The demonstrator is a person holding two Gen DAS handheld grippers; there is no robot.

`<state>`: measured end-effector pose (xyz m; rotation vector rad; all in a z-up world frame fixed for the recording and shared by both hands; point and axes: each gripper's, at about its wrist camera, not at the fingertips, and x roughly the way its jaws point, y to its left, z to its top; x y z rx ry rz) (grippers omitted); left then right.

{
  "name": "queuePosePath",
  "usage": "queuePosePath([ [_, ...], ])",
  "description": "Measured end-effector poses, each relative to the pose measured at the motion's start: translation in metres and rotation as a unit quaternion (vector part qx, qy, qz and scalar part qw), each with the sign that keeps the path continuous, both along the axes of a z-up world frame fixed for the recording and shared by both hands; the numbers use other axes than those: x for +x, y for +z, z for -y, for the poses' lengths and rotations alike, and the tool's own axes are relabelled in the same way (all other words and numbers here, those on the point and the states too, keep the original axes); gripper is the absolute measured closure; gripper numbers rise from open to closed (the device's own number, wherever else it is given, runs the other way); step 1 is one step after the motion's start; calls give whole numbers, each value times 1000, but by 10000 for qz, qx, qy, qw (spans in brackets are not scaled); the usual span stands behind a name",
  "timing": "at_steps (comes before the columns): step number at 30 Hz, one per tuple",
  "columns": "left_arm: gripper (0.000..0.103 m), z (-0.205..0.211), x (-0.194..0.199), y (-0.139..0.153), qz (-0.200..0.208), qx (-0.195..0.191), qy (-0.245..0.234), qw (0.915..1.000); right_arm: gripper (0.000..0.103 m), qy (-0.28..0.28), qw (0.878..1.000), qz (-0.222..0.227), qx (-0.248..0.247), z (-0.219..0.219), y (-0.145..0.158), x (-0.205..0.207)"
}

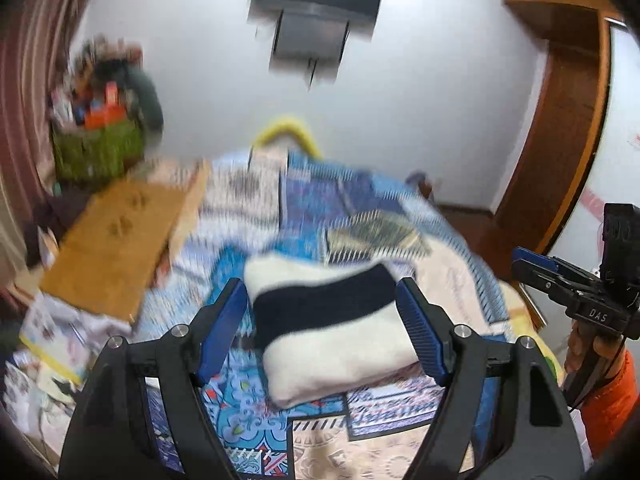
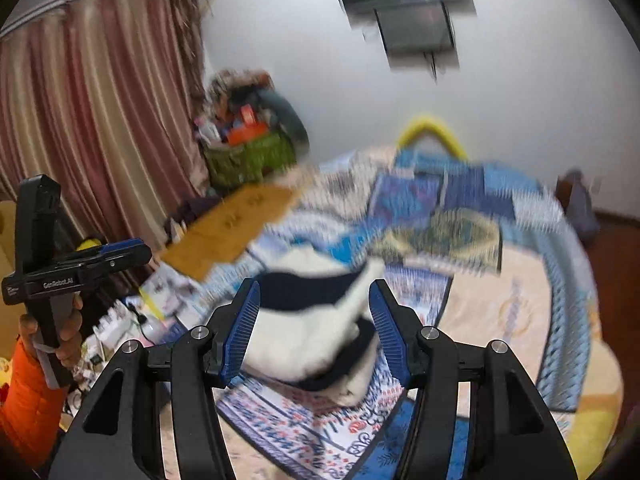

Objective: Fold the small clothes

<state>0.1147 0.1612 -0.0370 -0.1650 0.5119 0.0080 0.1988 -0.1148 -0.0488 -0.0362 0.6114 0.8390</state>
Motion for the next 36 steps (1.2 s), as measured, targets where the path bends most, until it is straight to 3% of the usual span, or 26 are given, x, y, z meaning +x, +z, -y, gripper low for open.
queuePosePath([
  [7,26,41,-72,53,1029,412,130,9938,50,80,9926,1082,548,11,66,-70],
  [12,25,65,-109,63,1499,711,268,9858,50,60,9850,1527,800,11,79,-111],
  [15,14,69,-119,62,1538,588,244,9860,37,-82,9828,1628,871,10,77,-126],
  [17,8,69,-121,58,1560,559,284,9858,21,-238,9814,1709,841,9,75,-131],
  [22,3,71,-127,51,1514,473,399,9865,3,-521,9784,1902,623,8,74,-138],
  [36,0,72,-131,45,1530,424,385,9866,1,-618,9776,1918,613,15,73,-146],
])
